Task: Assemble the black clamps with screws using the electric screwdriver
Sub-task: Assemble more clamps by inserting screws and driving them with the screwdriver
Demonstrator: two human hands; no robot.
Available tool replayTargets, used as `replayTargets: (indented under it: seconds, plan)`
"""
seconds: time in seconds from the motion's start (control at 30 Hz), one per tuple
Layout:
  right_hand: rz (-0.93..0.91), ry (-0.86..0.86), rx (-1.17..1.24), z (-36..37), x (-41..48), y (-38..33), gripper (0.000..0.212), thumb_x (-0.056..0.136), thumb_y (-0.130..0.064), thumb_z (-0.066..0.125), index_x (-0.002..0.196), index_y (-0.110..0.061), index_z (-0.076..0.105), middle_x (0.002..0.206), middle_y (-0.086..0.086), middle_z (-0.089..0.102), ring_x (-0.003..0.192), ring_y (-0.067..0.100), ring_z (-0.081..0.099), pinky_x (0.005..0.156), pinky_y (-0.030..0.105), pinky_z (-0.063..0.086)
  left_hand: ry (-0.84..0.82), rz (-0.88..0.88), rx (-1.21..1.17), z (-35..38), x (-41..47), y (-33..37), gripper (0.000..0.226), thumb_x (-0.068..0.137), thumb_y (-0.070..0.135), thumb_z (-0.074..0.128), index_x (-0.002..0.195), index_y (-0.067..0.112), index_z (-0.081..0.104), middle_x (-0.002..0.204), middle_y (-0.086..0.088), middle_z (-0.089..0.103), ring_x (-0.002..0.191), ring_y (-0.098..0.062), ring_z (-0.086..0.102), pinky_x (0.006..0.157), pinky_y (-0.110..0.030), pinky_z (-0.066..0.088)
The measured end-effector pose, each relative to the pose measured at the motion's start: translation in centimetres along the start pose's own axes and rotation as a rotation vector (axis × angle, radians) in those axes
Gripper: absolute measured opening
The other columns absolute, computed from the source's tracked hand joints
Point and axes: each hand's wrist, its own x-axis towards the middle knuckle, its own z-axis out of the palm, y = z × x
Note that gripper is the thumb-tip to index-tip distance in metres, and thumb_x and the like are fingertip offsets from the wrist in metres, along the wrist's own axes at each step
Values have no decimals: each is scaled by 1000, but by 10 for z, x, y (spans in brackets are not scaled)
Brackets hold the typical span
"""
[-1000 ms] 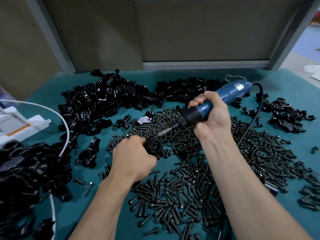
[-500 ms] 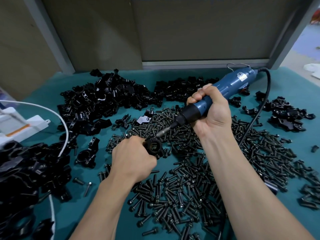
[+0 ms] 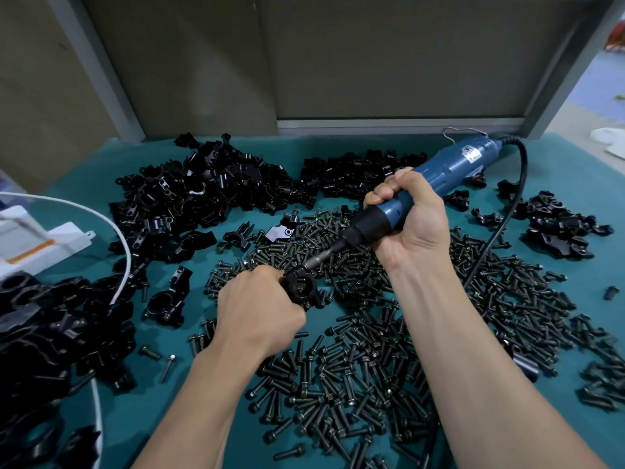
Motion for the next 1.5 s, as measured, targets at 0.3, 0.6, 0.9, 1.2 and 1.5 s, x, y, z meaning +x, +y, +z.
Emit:
replayTargets:
  seconds: [0.3, 0.6, 0.9, 1.2, 1.5]
  plan:
    - [-1, 22, 8, -2, -1, 2, 25, 91, 11, 48, 76, -10, 49, 62, 3, 49, 49, 12, 48, 50, 26, 47, -4, -8, 6, 0, -1, 1, 23, 71, 13, 70, 61, 19, 50, 49, 6, 50, 47, -13, 47, 47, -27, 27]
    - [-13, -28, -9, 2, -2, 1, 24, 91, 11, 48, 82, -11, 47, 65, 3, 47, 51, 13, 47, 52, 26, 47, -13, -25, 2, -1, 0, 2, 23, 74, 15, 71, 65, 19, 50, 53, 5, 53, 49, -14, 49, 47, -27, 27]
    - [-12, -50, -12, 5, -4, 1, 23, 92, 11, 47, 85, -11, 47, 65, 2, 47, 51, 13, 47, 53, 26, 47, -34, -53, -32, -3, 1, -1, 25, 75, 16, 73, 65, 18, 50, 56, 3, 55, 52, -17, 52, 47, -28, 29]
    - [4, -35, -18, 3, -4, 1, 21, 92, 9, 50, 98, -9, 58, 64, 1, 49, 52, 12, 48, 54, 26, 48, -33, -31, -47, -3, 1, 0, 31, 74, 12, 71, 59, 19, 45, 49, 5, 50, 47, -19, 49, 47, -28, 29]
    - [79, 150, 96, -13, -1, -23, 29, 81, -10, 64, 110, -5, 63, 70, 3, 51, 56, 17, 49, 59, 27, 48, -62, 16, -52, -7, -2, 12, 14, 72, 20, 68, 64, 21, 56, 49, 9, 55, 52, -16, 57, 56, -29, 40]
